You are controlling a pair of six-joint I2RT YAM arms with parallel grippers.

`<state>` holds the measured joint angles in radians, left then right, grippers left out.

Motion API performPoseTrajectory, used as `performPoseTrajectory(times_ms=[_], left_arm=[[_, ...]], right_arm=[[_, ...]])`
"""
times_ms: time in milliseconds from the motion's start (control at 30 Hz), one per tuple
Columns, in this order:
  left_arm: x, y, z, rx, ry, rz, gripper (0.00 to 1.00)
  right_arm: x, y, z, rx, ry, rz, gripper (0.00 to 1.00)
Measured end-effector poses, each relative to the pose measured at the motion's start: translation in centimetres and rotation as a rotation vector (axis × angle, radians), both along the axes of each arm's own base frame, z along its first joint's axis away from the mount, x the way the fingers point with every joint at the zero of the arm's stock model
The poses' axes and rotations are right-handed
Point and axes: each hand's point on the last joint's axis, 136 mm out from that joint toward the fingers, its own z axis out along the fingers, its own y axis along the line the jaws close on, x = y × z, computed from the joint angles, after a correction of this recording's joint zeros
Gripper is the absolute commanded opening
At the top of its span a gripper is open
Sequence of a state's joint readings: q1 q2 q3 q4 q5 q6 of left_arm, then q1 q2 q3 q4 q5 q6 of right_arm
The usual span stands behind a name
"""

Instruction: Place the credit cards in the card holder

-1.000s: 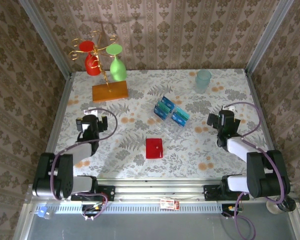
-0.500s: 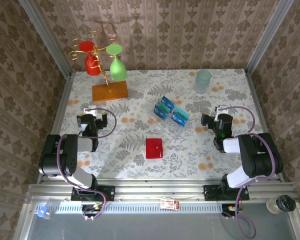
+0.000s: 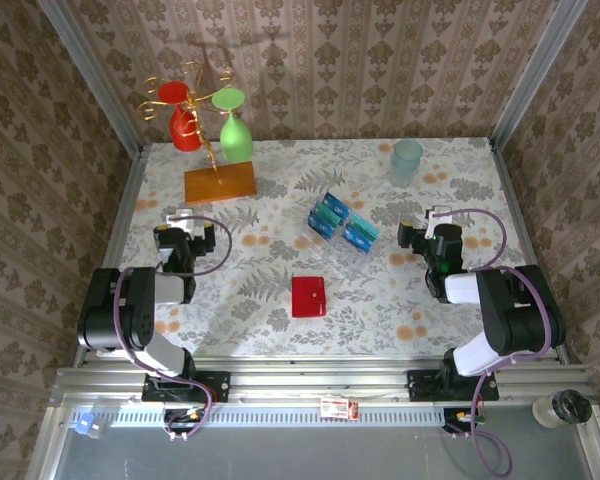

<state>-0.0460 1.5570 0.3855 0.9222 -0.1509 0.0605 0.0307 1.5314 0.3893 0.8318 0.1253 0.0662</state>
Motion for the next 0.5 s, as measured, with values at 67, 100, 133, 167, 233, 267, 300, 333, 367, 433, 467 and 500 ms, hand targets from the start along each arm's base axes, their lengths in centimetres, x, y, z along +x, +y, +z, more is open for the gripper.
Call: performPoseTrajectory(times_ms=[67, 100, 133, 167, 233, 267, 300, 333, 367, 433, 467, 500], left_arm=[[0.02, 0.04, 0.08, 0.001, -0.003, 0.002, 1.0], [0.03, 0.04, 0.11, 0.001, -0.005, 0.002, 1.0], [0.04, 0.04, 0.13, 0.0, -0.006, 0.002, 1.0], [0.04, 0.04, 0.14, 0.001, -0.006, 0.003, 1.0], [0.04, 0.04, 0.14, 0.001, -0.006, 0.003, 1.0], [0.04, 0.04, 0.16, 0.001, -0.007, 0.003, 1.0], [0.04, 0.04, 0.14, 0.0, -0.006, 0.002, 1.0], [0.04, 0.04, 0.16, 0.001, -0.007, 0.003, 1.0], [0.04, 0.04, 0.14, 0.001, -0.006, 0.003, 1.0], [0.04, 0.04, 0.14, 0.0, -0.006, 0.002, 1.0], [0.04, 0.04, 0.14, 0.001, -0.006, 0.003, 1.0], [0.04, 0.04, 0.14, 0.001, -0.006, 0.003, 1.0]], right_arm=[[0.0, 0.0, -0.01, -0.004, 0.001, 0.001, 1.0], [0.0, -0.01, 0.0, -0.004, 0.0, 0.001, 1.0], [0.0, 0.0, 0.0, -0.004, 0.0, 0.002, 1.0], [0.0, 0.0, 0.0, -0.005, 0.0, 0.002, 1.0], [0.0, 0.0, -0.01, -0.007, 0.001, 0.003, 1.0], [0.0, 0.0, -0.01, -0.007, 0.001, 0.003, 1.0], [0.0, 0.0, -0.01, -0.007, 0.001, 0.003, 1.0], [0.01, 0.0, 0.01, -0.008, 0.001, 0.003, 1.0], [0.03, 0.0, 0.03, -0.007, 0.0, 0.003, 1.0], [0.13, -0.03, 0.15, -0.007, -0.003, 0.002, 1.0], [0.19, -0.07, 0.22, -0.007, -0.005, 0.001, 1.0], [0.2, -0.07, 0.26, -0.007, -0.006, 0.001, 1.0]])
